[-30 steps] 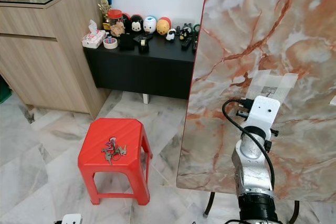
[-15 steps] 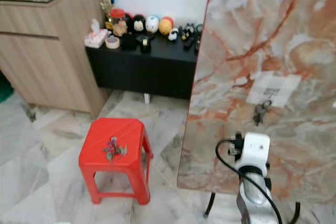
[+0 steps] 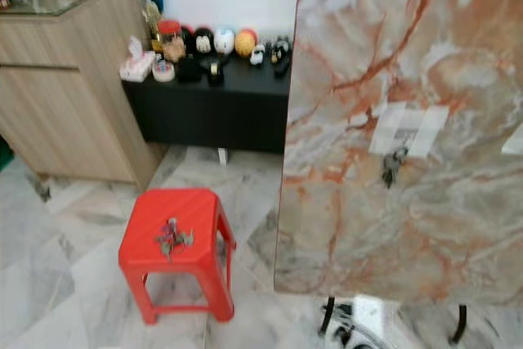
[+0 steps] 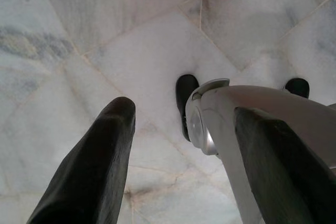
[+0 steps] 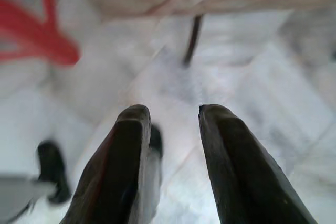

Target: Hang keys on a hook

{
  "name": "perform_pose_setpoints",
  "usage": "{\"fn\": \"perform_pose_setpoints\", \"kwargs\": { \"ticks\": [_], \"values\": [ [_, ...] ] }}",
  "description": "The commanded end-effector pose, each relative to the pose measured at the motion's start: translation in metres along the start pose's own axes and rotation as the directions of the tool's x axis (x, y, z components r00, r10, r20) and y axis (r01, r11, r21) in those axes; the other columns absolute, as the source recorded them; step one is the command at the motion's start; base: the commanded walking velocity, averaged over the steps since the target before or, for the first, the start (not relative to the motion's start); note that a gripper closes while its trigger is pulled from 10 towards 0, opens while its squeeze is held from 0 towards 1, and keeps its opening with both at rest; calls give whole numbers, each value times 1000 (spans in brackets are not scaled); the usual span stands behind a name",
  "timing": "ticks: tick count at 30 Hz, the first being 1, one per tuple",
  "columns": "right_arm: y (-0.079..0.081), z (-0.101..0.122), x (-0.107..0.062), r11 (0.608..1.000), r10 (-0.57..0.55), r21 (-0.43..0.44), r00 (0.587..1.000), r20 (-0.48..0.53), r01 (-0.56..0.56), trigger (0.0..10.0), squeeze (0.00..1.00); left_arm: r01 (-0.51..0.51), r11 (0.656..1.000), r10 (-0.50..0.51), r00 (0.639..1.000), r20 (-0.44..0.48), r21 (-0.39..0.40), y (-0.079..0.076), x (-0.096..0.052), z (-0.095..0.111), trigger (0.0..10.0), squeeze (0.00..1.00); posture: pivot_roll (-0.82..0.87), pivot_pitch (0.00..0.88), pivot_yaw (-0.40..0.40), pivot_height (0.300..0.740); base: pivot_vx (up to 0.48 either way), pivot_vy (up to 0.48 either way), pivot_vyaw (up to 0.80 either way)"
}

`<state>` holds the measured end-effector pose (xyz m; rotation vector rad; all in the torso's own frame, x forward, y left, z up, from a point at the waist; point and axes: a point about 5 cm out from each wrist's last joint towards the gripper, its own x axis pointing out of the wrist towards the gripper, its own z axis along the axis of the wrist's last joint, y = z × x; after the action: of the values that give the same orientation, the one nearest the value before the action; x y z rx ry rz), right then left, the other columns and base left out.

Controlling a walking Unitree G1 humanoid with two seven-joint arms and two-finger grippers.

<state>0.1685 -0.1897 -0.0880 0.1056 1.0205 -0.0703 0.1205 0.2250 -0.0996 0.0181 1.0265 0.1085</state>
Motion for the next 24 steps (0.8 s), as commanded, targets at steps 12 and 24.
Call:
{"fn": "perform_pose_setpoints", "kwargs": {
  "ticks": [12, 24],
  "values": [
    [-33, -23, -7, 990, -84, 109, 996, -40, 88, 10000, 0, -37, 999, 37, 999, 9, 13, 26, -2, 8, 10000, 0, 3, 0, -11, 740, 0, 0, 0],
    [-33, -23, -7, 990, -84, 109, 996, -40, 88, 10000, 0, -37, 999, 37, 999, 9, 13, 26, -2, 8, 10000, 0, 3, 0, -11, 740, 0, 0, 0]
  ]
}}
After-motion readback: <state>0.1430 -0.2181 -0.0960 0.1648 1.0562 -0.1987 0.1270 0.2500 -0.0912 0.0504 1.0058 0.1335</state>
